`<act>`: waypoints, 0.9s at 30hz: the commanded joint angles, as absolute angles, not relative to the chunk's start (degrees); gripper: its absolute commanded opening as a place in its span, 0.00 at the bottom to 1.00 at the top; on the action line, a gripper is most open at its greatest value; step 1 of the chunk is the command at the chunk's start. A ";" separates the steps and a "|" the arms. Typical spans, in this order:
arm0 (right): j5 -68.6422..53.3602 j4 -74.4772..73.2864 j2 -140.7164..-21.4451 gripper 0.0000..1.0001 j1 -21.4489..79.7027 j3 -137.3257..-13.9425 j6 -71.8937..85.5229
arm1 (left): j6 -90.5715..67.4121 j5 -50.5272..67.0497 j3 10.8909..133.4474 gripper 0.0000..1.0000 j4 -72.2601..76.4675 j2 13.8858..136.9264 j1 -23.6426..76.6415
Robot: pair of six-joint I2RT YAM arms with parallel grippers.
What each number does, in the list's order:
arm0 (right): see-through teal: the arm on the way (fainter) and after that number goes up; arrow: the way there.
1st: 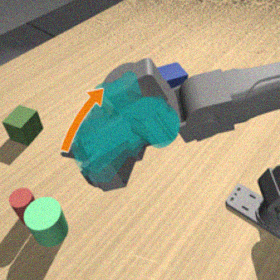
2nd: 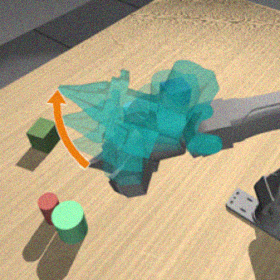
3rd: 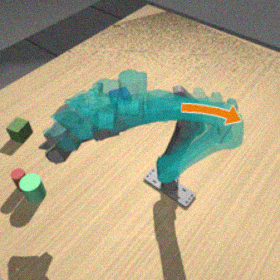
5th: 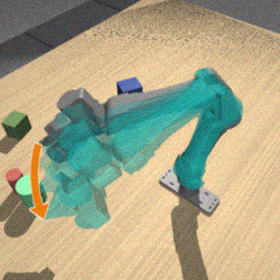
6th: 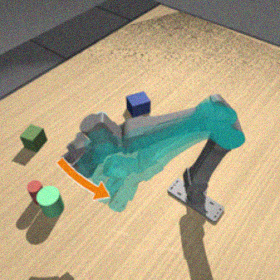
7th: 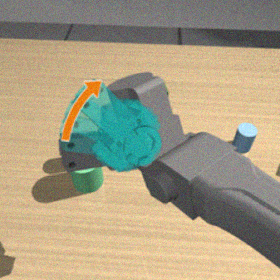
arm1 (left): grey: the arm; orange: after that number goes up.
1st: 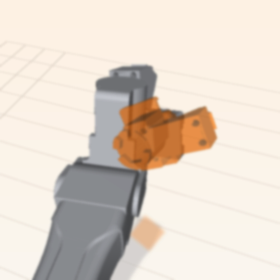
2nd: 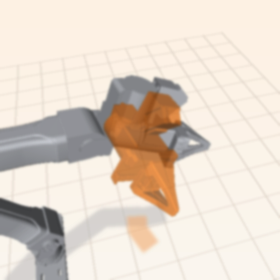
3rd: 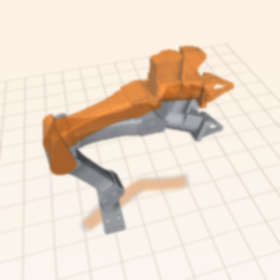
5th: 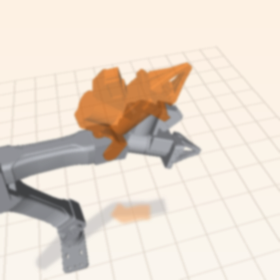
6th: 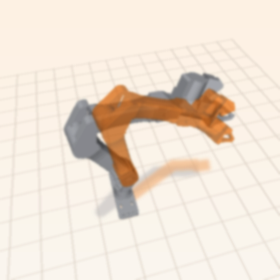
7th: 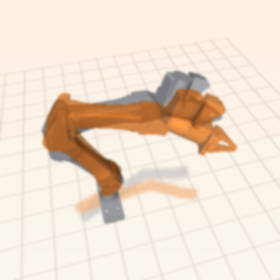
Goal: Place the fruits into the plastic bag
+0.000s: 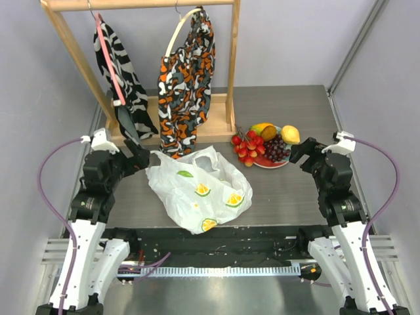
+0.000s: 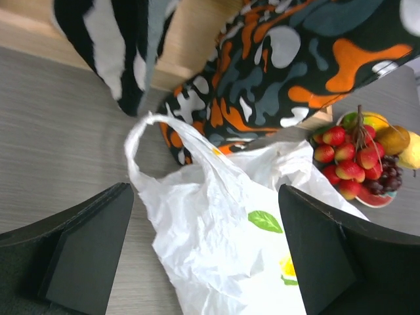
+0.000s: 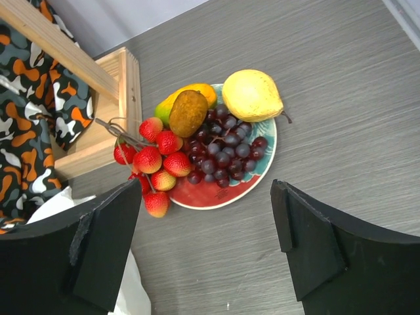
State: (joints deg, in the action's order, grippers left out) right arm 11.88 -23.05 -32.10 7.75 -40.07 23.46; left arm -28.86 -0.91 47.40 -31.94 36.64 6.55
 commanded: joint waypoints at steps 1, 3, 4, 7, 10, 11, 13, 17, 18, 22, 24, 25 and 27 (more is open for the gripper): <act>7.13 -22.59 -33.57 0.88 7.65 -43.07 23.20 | -37.87 7.10 42.11 0.97 -24.28 37.53 6.85; 4.59 -22.76 -34.71 0.87 7.65 -43.33 23.12 | -41.30 6.42 37.28 0.96 -21.89 37.97 7.55; 3.70 -22.76 -35.24 0.86 7.65 -43.42 23.12 | -41.83 5.02 35.96 0.96 -20.75 38.23 8.60; 1.67 -23.03 -36.56 0.85 7.65 -43.42 22.50 | -42.10 0.44 32.35 0.96 -19.69 39.37 9.84; 0.70 -23.12 -37.35 0.84 7.65 -42.89 22.15 | -44.29 -0.27 28.58 0.96 -17.15 41.47 9.93; 0.79 -23.29 -37.44 0.84 7.65 -42.80 21.97 | -45.17 2.00 27.35 0.96 -14.35 42.09 9.93; -1.21 -23.29 -37.35 0.83 7.65 -42.54 21.88 | -46.84 3.77 24.71 0.97 -11.79 43.41 9.93; -2.11 -23.29 -37.35 0.83 7.65 -42.54 21.80 | -48.25 6.68 22.15 0.97 -5.90 43.24 9.93; -2.28 -23.38 -37.35 0.83 7.65 -42.63 21.80 | -48.69 7.64 21.45 0.96 -5.02 42.89 9.84; -2.55 -23.47 -37.35 0.83 7.65 -42.63 21.97 | -51.15 9.93 18.82 0.96 -0.71 40.70 9.93; -2.55 -23.82 -37.44 0.83 7.73 -42.80 22.06 | -51.85 10.72 17.32 0.96 2.19 40.17 9.93; -2.72 -23.91 -37.44 0.83 7.73 -42.80 22.23 | -52.12 10.81 16.97 0.98 2.89 40.17 9.93; -2.81 -24.08 -37.35 0.82 7.73 -42.89 22.24 | -52.12 11.68 16.70 0.98 4.04 40.60 9.93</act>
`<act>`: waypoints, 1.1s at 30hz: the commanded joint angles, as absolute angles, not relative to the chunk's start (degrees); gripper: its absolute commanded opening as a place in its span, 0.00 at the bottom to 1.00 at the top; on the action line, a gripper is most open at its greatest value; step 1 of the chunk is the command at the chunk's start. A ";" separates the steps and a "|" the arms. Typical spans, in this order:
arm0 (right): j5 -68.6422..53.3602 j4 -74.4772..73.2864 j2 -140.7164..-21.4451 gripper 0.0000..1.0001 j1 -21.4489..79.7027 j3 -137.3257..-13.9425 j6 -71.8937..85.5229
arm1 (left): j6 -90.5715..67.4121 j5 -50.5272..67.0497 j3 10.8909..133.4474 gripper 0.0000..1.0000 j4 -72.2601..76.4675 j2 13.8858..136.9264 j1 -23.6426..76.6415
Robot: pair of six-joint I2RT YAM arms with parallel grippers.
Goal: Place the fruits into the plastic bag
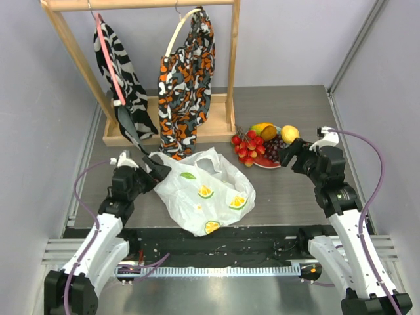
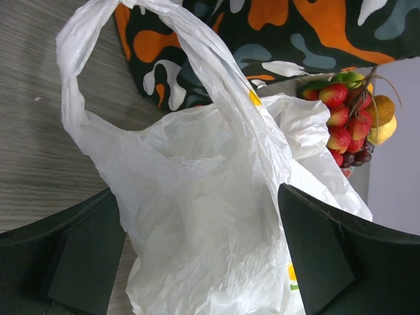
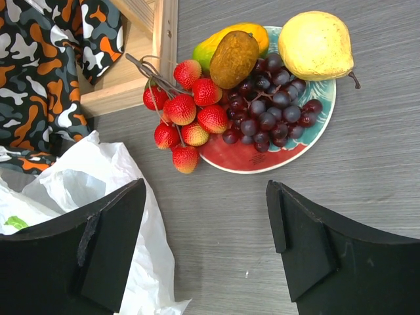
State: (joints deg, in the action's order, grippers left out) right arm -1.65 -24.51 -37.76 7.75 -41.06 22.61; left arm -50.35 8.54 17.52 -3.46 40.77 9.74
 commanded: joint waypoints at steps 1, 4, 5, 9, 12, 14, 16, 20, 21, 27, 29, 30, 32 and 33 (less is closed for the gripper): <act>-2.81 -24.17 -37.35 0.82 7.73 -42.80 22.32 | -52.12 12.04 16.53 0.97 4.56 41.04 9.93; -2.90 -24.26 -37.35 0.82 7.73 -42.63 22.59 | -52.12 13.88 16.00 0.90 7.29 43.24 9.84; -3.07 -24.17 -37.53 0.82 7.65 -42.63 22.59 | -52.12 14.15 16.00 0.83 7.82 43.85 9.93; -6.40 -24.00 -38.67 0.77 7.74 -43.06 21.89 | -51.68 15.12 16.87 0.63 8.17 44.83 9.93; -8.43 -22.94 -39.37 0.74 8.00 -43.07 22.23 | -51.16 14.94 18.10 0.38 7.39 42.99 9.93; -10.28 -21.63 -39.72 0.72 8.52 -42.98 22.67 | -50.37 15.20 19.24 0.26 5.55 42.02 9.93; -12.99 -20.31 -40.42 0.70 8.87 -42.98 23.46 | -48.61 15.55 21.26 0.13 4.49 40.79 9.93; -14.94 -16.97 -41.75 0.68 10.10 -42.80 24.96 | -45.44 17.75 25.13 0.00 2.02 39.55 9.93; -14.94 -15.22 -42.01 0.68 11.15 -42.63 25.31 | -45.09 18.80 25.83 0.00 2.20 39.38 9.93; -10.56 -8.45 -47.10 0.69 20.55 -43.06 28.39 | -41.92 27.76 24.79 0.00 12.79 37.79 10.45; -9.23 -7.30 -50.43 0.69 25.82 -43.85 29.00 | -40.70 30.14 23.91 0.00 14.15 37.88 11.68; -8.79 -6.69 -51.67 0.69 27.23 -44.73 29.09 | -39.65 30.32 23.99 0.00 14.24 38.14 12.47; -8.44 -5.54 -53.86 0.70 29.70 -45.70 29.70 | -37.19 30.93 24.43 0.00 14.24 38.41 15.72; -8.35 -5.10 -55.53 0.70 30.14 -46.14 30.32 | -36.74 31.11 24.43 0.00 14.15 38.76 16.60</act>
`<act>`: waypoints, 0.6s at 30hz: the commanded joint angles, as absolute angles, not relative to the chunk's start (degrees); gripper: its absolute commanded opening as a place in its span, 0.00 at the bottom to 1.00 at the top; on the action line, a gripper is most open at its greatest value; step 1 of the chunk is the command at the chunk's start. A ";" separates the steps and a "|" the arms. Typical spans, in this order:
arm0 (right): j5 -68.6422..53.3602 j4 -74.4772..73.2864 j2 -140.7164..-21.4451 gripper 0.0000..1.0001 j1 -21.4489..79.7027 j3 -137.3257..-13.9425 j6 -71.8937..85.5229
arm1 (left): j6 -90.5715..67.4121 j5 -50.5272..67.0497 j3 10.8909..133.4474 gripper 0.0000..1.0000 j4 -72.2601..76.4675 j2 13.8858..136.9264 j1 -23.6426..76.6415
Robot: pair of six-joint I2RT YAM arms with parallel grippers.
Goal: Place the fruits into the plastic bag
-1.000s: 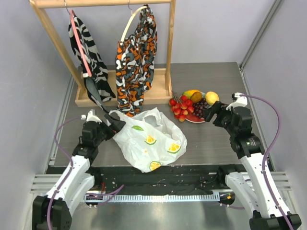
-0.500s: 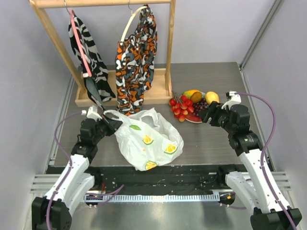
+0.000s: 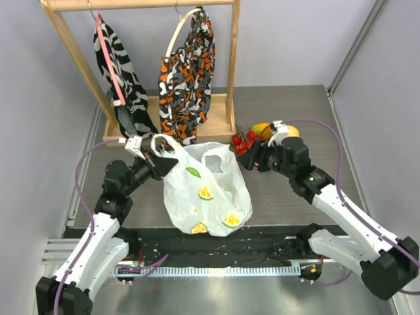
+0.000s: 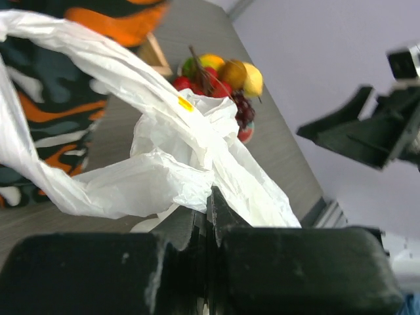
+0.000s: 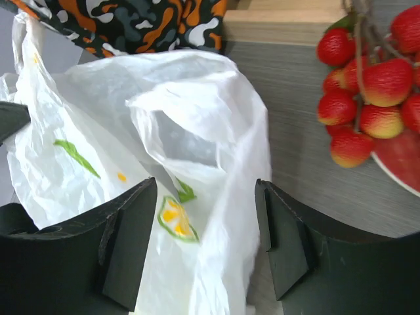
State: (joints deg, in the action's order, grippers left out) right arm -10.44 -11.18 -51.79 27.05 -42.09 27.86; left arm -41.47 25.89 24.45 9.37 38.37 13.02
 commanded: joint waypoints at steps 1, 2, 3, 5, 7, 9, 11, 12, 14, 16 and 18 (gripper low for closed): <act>-8.52 -3.79 -56.42 0.70 30.58 -46.32 30.41 | -36.48 31.11 24.43 0.00 14.15 38.67 17.39; -8.79 -3.08 -56.95 0.71 31.54 -46.23 30.41 | -36.04 31.11 24.35 0.00 14.15 38.58 17.66; -8.96 -2.55 -58.00 0.72 31.99 -46.06 30.15 | -36.04 31.11 24.35 0.00 14.15 38.32 17.75; -7.83 -1.15 -58.71 0.74 33.57 -45.62 28.05 | -35.95 31.20 24.17 0.00 14.24 37.27 18.10; -5.46 -2.19 -60.81 0.75 34.71 -46.40 26.46 | -35.86 31.11 24.26 0.00 14.15 36.65 18.46; -4.14 -4.04 -62.22 0.75 35.77 -47.72 26.02 | -35.60 31.20 24.17 0.00 13.89 36.48 18.98; -1.95 -4.39 -63.46 0.75 36.99 -47.99 24.88 | -35.42 31.11 24.26 0.00 13.80 36.56 19.25; -0.98 -4.83 -63.54 0.75 38.31 -48.08 24.35 | -35.33 30.94 24.26 0.00 13.71 36.65 19.42; 3.13 -5.45 -63.63 0.75 39.54 -48.08 22.95 | -35.33 31.03 24.34 0.00 13.62 36.56 19.51; 6.05 -7.20 -64.07 0.75 40.60 -48.25 22.85 | -35.24 31.20 24.26 0.00 13.62 36.47 19.60; 9.29 -8.08 -64.86 0.76 40.87 -48.43 23.29 | -35.24 31.11 24.26 0.00 13.62 36.04 19.69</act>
State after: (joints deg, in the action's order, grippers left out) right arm 0.27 -7.05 -64.29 39.79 -45.52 24.93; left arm -36.56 29.85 24.38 10.90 37.08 19.31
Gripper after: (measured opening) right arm 0.754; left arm 0.020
